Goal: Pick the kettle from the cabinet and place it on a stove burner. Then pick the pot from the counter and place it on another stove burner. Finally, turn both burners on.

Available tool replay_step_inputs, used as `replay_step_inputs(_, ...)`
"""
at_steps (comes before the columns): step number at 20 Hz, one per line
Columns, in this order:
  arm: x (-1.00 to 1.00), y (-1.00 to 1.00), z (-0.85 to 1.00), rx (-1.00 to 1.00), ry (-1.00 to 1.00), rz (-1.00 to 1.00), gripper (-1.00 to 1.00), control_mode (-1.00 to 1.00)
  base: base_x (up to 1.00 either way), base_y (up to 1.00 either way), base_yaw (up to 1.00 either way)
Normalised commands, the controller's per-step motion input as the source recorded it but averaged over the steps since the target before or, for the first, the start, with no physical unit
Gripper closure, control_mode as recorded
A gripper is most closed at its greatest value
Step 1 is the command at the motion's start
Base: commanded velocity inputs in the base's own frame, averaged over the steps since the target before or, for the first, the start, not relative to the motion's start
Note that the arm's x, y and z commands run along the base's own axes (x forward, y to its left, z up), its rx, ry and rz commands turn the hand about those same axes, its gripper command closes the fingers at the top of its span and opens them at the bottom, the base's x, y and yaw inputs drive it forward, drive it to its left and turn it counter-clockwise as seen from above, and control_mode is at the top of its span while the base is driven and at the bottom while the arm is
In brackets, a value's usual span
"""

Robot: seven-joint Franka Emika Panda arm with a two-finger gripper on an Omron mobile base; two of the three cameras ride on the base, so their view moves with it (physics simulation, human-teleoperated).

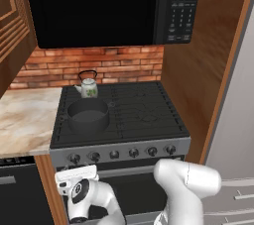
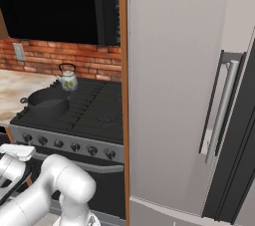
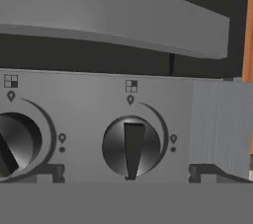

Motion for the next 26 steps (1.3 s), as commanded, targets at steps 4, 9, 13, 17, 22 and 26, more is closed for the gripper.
replay_step_inputs(4, 0.0, 0.03, 0.0, 0.01, 0.0, 0.0, -1.0, -1.0, 0.0, 0.0, 0.0)
replay_step_inputs(9, 0.03, 0.05, 0.0, 0.0, 0.0, 0.0, -1.0, -1.0, 0.0, 0.0, 0.0)
replay_step_inputs(13, 0.05, 0.03, 0.0, 0.01, 0.0, 0.0, -1.0, -1.0, 0.0, 0.0, 0.0)
replay_step_inputs(17, 0.08, 0.02, 0.0, 0.01, 0.0, 0.0, -1.0, -1.0, 0.0, 0.0, 0.0)
replay_step_inputs(22, 0.02, 0.0, 0.0, 0.03, 0.0, 0.0, -1.0, -1.0, 0.0, 0.0, 0.0)
replay_step_inputs(26, 0.02, 0.0, 0.0, 0.03, 0.0, 0.0, -1.0, -1.0, 0.0, 0.0, 0.0)
